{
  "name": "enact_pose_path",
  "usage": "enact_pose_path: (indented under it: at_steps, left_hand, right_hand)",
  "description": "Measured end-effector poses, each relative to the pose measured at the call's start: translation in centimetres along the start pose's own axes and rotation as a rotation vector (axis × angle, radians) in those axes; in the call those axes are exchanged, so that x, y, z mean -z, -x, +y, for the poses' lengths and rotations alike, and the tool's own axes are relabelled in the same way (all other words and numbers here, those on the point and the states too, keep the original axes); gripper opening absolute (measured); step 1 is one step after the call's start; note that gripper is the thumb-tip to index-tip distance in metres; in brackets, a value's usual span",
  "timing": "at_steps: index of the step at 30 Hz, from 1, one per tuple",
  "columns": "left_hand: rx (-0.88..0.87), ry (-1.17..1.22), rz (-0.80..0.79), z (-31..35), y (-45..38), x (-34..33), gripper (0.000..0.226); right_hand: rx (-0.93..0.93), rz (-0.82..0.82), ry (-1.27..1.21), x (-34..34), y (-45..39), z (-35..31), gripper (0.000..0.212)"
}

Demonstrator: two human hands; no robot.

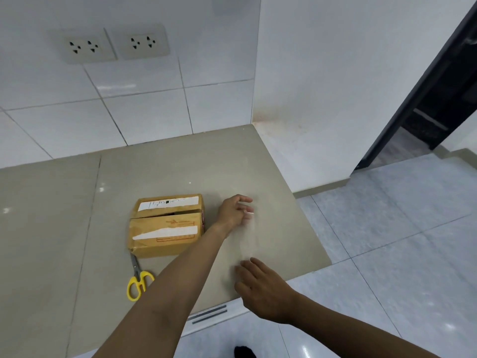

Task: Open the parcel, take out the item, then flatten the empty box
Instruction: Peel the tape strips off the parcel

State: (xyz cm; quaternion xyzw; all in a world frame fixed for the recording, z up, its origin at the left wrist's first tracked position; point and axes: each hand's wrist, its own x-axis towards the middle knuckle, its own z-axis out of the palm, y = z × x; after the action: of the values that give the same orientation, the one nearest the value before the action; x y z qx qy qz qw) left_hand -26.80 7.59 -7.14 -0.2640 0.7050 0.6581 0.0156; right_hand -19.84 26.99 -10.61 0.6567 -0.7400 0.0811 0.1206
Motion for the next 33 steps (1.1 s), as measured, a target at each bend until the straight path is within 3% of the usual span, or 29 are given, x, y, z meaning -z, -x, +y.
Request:
enact_pose_path:
  at_steps: [10, 15, 19, 22, 24, 26, 29, 33]
  left_hand:
    - [-0.119, -0.166, 0.006, -1.2, -1.5, -0.5, 0.041]
    - [-0.253, -0.434, -0.009, -1.0, -1.5, -0.6, 0.046]
    - [-0.358, -0.647, 0.137, 0.7, -1.9, 0.1, 0.051]
    - [-0.509, -0.714, 0.241, 2.0, -0.6, -0.1, 0.043]
    - [-0.624, -0.834, 0.196, 1.6, 1.4, -0.2, 0.034]
    - [-0.653, -1.093, 0.052, -0.3, 3.5, -0.3, 0.029]
    - [-0.527, -1.374, -0.141, -2.9, 5.9, -0.6, 0.038]
    - [-0.402, -1.200, -0.133, -1.9, 6.9, -0.3, 0.052]
  right_hand:
    - [-0.038, -0.088, -0.014, 0.2, 0.5, -0.6, 0.027]
    - [-0.054, -0.085, 0.015, -0.2, 1.0, -1.2, 0.031]
    - [-0.051, -0.084, 0.005, -0.5, 1.0, -1.2, 0.033]
    - [-0.046, -0.096, -0.010, -0.4, 1.0, -0.9, 0.036]
    - [-0.032, -0.085, -0.015, -0.4, 0.7, -0.5, 0.035]
    - [-0.023, -0.072, -0.025, -0.2, 0.5, -0.3, 0.032]
    - [-0.023, -0.092, -0.038, 0.0, 0.2, -0.3, 0.027]
    - [-0.027, -0.099, 0.001, 0.6, -0.7, -0.2, 0.024]
